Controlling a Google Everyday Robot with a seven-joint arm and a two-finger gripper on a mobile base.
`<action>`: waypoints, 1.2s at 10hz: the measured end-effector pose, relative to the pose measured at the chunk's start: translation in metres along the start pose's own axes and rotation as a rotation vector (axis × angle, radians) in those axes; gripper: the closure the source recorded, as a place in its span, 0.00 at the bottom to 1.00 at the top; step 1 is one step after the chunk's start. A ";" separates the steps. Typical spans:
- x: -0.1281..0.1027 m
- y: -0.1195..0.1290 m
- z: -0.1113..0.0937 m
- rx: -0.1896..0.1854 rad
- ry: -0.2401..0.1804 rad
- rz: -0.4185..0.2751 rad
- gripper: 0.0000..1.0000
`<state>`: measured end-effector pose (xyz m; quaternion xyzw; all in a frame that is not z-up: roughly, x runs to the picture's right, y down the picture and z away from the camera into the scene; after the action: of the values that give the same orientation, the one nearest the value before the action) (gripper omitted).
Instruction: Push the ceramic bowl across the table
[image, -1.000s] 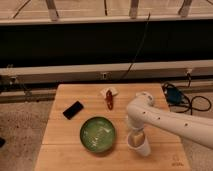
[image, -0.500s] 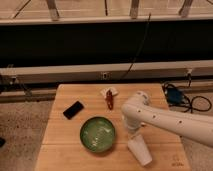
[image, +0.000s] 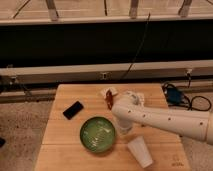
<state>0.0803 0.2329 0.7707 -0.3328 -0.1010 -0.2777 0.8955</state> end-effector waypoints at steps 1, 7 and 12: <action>-0.003 -0.002 0.000 -0.003 0.003 -0.014 1.00; -0.060 -0.043 -0.003 -0.022 0.020 -0.144 1.00; -0.095 -0.068 -0.006 -0.034 0.028 -0.243 1.00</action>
<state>-0.0363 0.2277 0.7681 -0.3292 -0.1235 -0.3906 0.8508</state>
